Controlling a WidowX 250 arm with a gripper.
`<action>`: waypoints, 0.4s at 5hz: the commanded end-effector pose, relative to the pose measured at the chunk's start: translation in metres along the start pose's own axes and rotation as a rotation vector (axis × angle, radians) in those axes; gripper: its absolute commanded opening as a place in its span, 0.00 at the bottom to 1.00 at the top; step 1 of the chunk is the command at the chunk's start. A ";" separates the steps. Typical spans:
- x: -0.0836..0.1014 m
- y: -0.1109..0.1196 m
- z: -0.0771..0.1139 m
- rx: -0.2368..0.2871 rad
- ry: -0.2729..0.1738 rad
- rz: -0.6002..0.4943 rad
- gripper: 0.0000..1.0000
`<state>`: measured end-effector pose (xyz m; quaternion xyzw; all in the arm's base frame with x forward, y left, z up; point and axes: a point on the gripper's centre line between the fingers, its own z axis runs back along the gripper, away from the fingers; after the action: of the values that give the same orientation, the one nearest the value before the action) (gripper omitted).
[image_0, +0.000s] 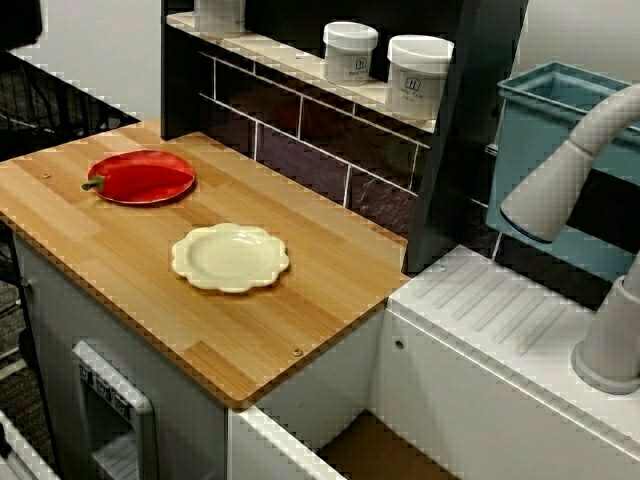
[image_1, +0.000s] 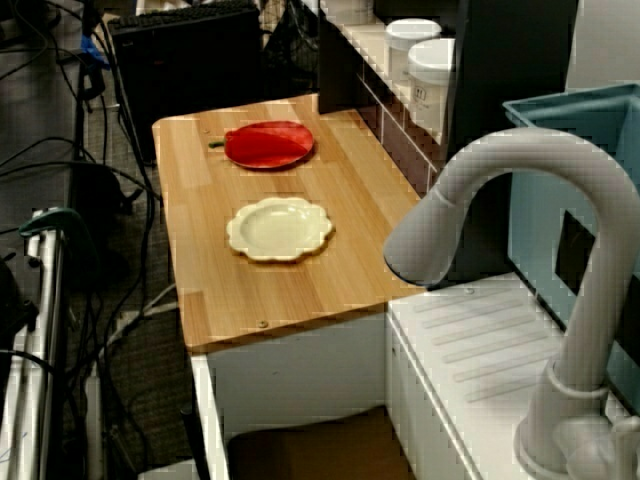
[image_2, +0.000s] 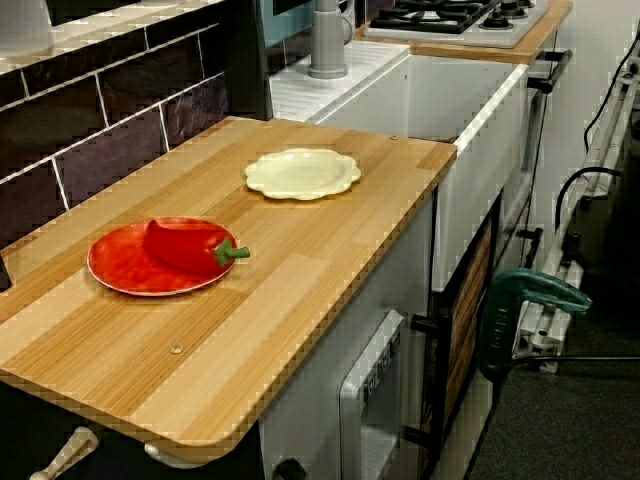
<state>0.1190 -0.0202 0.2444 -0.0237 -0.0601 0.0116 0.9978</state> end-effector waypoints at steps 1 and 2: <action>0.000 0.000 0.000 0.000 0.000 0.000 1.00; 0.014 0.030 -0.014 -0.017 0.003 0.074 1.00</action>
<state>0.1315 0.0074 0.2286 -0.0343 -0.0541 0.0490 0.9967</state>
